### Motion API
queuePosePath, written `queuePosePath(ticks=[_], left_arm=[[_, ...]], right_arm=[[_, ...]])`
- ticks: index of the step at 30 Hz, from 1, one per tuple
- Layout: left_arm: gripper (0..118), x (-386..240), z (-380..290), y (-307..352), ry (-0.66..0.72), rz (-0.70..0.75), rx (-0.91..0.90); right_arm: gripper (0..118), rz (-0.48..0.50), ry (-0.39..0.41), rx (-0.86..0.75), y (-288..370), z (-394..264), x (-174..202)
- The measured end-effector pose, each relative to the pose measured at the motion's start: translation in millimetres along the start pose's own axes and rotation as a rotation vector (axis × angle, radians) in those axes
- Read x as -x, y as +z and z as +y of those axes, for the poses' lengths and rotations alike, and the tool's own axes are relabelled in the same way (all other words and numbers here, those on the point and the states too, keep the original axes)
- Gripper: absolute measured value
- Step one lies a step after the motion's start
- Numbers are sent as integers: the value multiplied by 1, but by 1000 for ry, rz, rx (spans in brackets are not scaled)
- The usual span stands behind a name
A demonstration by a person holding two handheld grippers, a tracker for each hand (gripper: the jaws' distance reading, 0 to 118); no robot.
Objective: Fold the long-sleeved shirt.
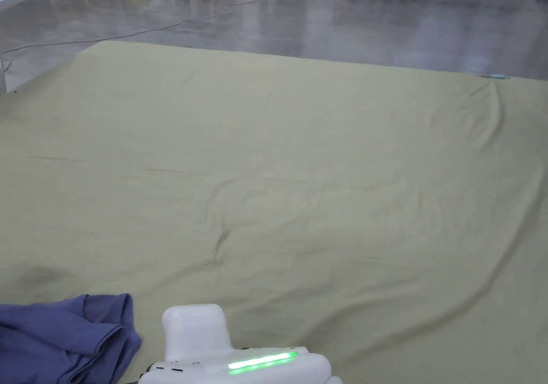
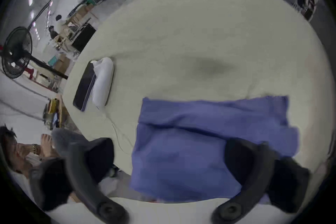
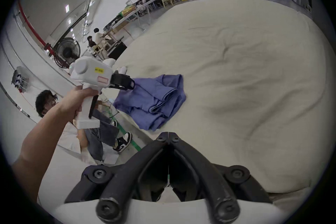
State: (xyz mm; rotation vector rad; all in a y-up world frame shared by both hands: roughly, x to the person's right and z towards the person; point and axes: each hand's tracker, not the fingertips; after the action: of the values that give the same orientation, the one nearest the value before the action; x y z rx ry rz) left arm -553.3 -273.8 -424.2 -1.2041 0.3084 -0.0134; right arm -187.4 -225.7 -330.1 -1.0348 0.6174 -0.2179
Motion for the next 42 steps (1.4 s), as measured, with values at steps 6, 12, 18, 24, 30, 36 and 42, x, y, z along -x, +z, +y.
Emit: queuePosePath(ticks=[6, 12, 18, 24, 30, 36, 42], left_arm=[[117, -35, 18, 98, 50, -213, -223], [0, -132, 16, 233, -208, -116, -627], [0, -205, -20, 306, -18, -343, -971], [0, -263, -53, 319, -109, -319, -1037], [0, -281, -62, 313, -79, -299, -1062], [0, -316, -72, 325, -73, -304, -1055], [0, -341, -89, 323, -183, -347, -991]], right_arm=[[0, -43, 1, -118, 56, 21, -32], [0, -257, 86, -461, 174, 61, -77], [0, -485, 129, -761, 277, 62, -112], [0, -579, 62, -921, 314, 20, -144], [0, -633, 93, -888, 308, 11, -151], [0, -655, 86, -844, 277, 18, -130], [0, -642, 169, -787, 253, 17, -110]])
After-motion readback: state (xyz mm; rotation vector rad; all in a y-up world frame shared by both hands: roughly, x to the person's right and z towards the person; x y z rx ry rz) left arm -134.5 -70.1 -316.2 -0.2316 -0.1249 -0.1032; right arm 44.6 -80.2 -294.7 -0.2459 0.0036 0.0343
